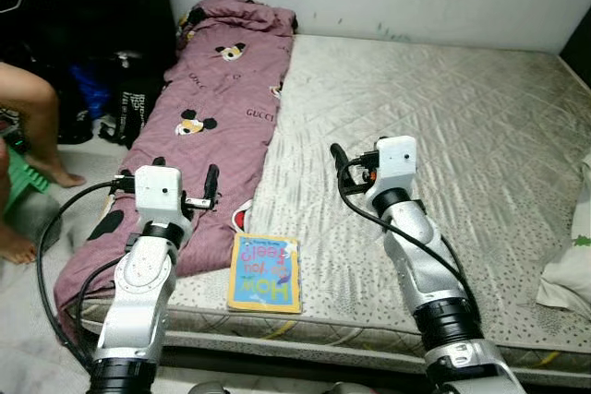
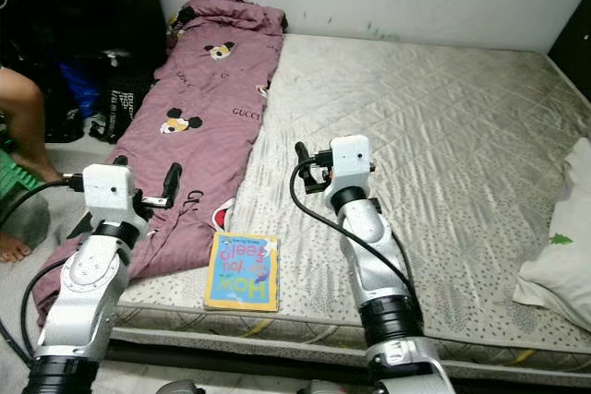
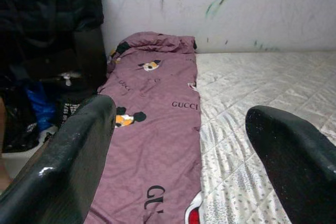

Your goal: Clean up the room

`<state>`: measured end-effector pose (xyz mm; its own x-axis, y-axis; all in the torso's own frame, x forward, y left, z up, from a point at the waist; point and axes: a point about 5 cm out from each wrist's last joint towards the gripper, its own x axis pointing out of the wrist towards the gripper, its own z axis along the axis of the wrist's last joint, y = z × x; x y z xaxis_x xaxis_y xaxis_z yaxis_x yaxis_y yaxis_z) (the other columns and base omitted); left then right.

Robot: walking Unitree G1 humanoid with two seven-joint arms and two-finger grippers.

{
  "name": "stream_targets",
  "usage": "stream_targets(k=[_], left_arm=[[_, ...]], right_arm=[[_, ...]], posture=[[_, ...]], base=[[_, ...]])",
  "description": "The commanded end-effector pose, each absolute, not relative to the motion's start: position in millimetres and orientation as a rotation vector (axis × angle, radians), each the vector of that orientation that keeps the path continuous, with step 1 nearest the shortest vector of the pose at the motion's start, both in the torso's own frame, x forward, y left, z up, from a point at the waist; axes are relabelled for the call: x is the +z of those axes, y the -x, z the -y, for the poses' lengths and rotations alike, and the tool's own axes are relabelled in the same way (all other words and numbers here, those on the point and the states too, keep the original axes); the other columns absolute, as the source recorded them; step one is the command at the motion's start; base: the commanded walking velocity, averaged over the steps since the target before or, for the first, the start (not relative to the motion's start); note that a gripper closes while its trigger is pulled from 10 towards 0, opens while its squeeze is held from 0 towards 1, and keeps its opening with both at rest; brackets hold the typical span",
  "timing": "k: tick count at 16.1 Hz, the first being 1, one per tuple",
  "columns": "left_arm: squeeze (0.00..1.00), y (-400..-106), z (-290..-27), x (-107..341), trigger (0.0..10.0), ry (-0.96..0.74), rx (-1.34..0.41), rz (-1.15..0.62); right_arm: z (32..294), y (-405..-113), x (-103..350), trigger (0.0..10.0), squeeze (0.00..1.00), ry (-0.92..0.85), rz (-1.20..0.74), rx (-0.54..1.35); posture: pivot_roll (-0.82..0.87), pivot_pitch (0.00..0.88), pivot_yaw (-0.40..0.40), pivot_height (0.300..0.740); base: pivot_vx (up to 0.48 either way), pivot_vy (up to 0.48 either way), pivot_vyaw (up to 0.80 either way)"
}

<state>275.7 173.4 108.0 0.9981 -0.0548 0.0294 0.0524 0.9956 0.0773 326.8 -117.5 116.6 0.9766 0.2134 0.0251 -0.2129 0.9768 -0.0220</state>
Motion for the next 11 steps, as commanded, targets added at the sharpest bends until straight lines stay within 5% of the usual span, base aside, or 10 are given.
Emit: stream_targets(k=[1,4,11], left_arm=[[0.00,-277.0,-172.0,109.9,10.0,-0.088,-0.060,0.040],[0.00,-278.3,-171.8,110.3,10.0,-0.086,-0.062,0.040],[0.00,-279.1,-171.3,110.6,10.0,-0.083,-0.060,0.042]], right_arm=[[123.3,-329.9,117.5,10.0,0.00,0.014,0.019,0.188],[123.3,-330.8,119.1,10.0,0.00,0.016,0.027,0.186],[122.9,-331.6,119.6,10.0,0.00,0.024,0.031,0.190]], posture=[[-0.08,0.000,-0.022,0.740],[-0.08,0.000,-0.021,0.740],[-0.08,0.000,-0.023,0.740]], base=[[0.000,0.000,-0.80],[0.000,-0.081,-0.72],[0.000,-0.267,0.00]])
